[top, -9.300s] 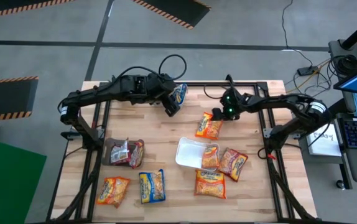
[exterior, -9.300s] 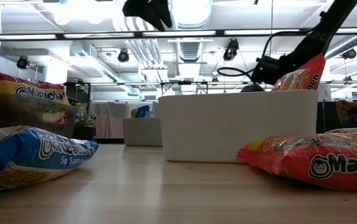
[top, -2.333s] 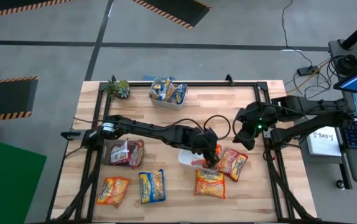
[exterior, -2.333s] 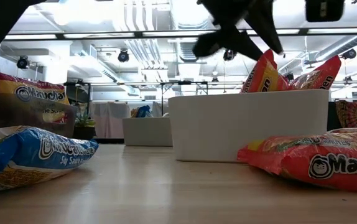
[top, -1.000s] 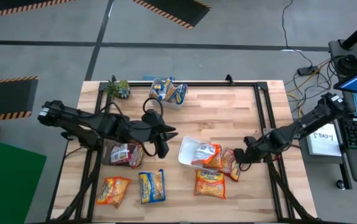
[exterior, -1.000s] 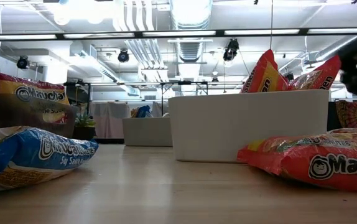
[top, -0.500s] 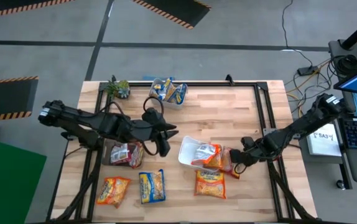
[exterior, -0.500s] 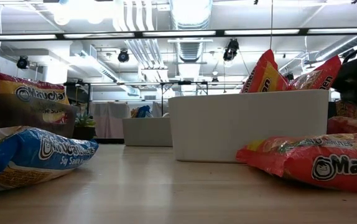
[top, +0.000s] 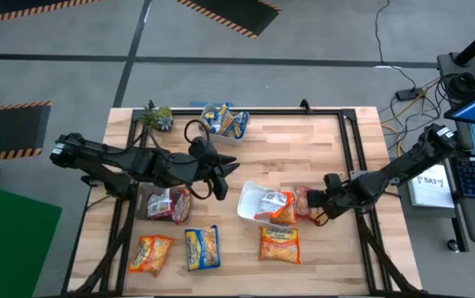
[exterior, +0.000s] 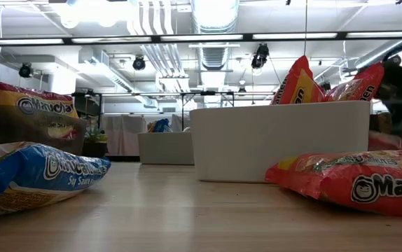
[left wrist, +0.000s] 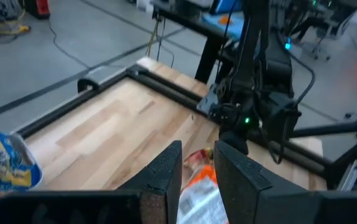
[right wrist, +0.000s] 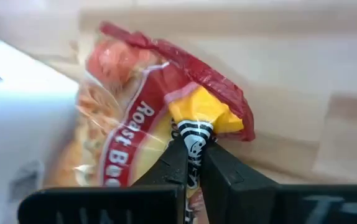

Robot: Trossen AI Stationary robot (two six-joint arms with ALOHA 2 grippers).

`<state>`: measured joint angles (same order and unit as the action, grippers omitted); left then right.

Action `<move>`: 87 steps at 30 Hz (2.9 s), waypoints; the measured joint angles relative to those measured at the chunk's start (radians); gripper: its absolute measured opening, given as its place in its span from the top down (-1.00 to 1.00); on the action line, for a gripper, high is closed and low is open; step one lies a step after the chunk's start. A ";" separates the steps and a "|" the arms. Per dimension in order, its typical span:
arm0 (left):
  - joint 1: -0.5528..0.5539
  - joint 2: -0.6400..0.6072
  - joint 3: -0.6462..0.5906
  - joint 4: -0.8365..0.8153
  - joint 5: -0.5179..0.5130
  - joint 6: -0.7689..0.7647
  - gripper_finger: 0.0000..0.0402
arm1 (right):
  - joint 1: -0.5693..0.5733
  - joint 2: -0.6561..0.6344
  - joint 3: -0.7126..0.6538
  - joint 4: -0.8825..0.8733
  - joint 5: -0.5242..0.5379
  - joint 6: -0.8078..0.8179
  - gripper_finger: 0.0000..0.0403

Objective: Sort Maruchan noodles
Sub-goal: Put the red noodle pack into the black bin

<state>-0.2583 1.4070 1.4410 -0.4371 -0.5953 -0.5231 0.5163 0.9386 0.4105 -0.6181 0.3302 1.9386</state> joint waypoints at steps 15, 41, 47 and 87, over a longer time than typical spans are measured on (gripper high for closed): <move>0.017 -0.002 0.000 0.288 0.002 0.169 0.62 | -0.082 -0.267 0.221 -0.178 0.451 -0.435 0.94; 0.155 0.195 -0.009 0.569 0.481 0.117 -0.19 | -0.188 -0.187 0.688 0.103 0.303 -1.460 0.94; 0.200 0.236 -0.009 0.665 0.621 0.088 -0.15 | -0.188 -0.118 0.826 0.024 0.125 -1.535 0.94; 0.216 0.325 0.001 0.831 0.792 -0.078 0.93 | -0.188 0.100 1.075 -0.081 -0.044 -1.632 0.86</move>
<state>-0.0422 1.7318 1.4422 0.3935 0.1970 -0.6010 0.3286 1.0381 1.4853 -0.6991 0.2859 0.3068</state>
